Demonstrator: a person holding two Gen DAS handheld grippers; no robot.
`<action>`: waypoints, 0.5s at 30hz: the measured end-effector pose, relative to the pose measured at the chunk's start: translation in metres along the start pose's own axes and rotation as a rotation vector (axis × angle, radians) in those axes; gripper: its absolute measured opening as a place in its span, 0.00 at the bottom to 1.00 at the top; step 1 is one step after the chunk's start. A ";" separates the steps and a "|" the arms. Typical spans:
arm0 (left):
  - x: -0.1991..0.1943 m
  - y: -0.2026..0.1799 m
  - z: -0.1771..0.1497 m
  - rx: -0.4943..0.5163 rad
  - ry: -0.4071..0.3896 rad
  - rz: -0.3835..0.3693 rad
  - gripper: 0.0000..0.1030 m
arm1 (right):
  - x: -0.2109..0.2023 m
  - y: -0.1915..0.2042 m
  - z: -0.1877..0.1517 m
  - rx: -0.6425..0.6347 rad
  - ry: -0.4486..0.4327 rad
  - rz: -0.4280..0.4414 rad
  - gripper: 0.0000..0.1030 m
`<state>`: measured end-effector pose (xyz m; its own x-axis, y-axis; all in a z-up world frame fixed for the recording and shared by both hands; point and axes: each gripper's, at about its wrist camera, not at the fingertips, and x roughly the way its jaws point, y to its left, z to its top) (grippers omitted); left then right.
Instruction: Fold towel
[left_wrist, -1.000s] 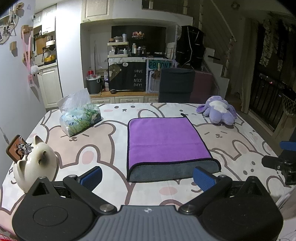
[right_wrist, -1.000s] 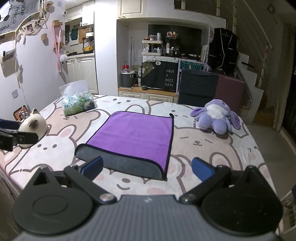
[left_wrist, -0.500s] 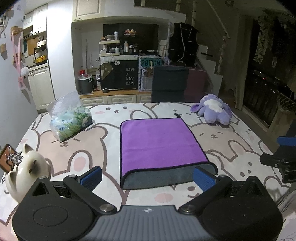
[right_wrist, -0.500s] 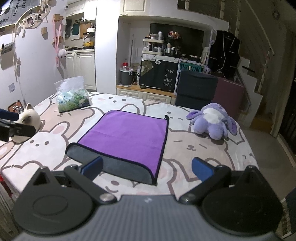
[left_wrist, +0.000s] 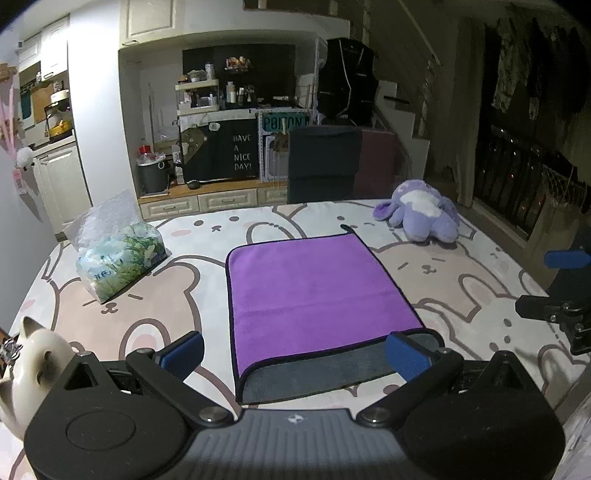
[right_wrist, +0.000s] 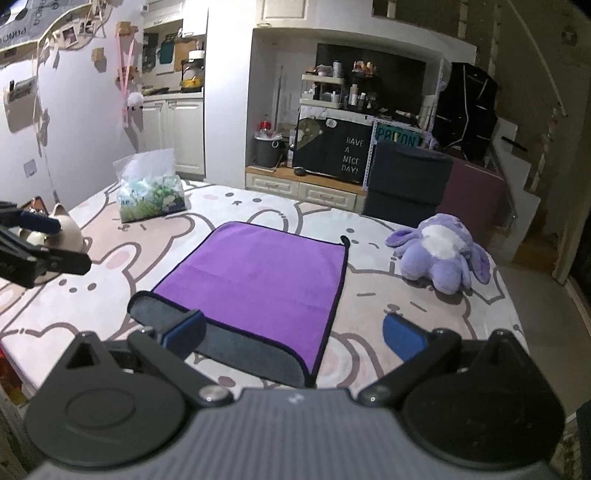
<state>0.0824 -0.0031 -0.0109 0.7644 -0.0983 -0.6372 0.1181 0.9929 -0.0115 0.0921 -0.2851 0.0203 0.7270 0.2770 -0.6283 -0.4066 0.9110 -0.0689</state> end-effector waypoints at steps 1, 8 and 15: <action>0.005 0.001 0.001 0.004 0.008 -0.009 1.00 | 0.004 0.000 0.001 -0.006 0.004 0.001 1.00; 0.032 0.003 0.005 0.035 0.047 -0.040 1.00 | 0.032 -0.004 0.007 -0.023 0.032 0.021 1.00; 0.059 0.012 0.003 0.048 0.073 -0.048 1.00 | 0.068 -0.006 0.008 -0.014 0.089 0.056 1.00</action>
<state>0.1309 0.0033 -0.0469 0.7094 -0.1388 -0.6910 0.1851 0.9827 -0.0074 0.1485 -0.2696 -0.0154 0.6512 0.2981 -0.6979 -0.4533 0.8903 -0.0427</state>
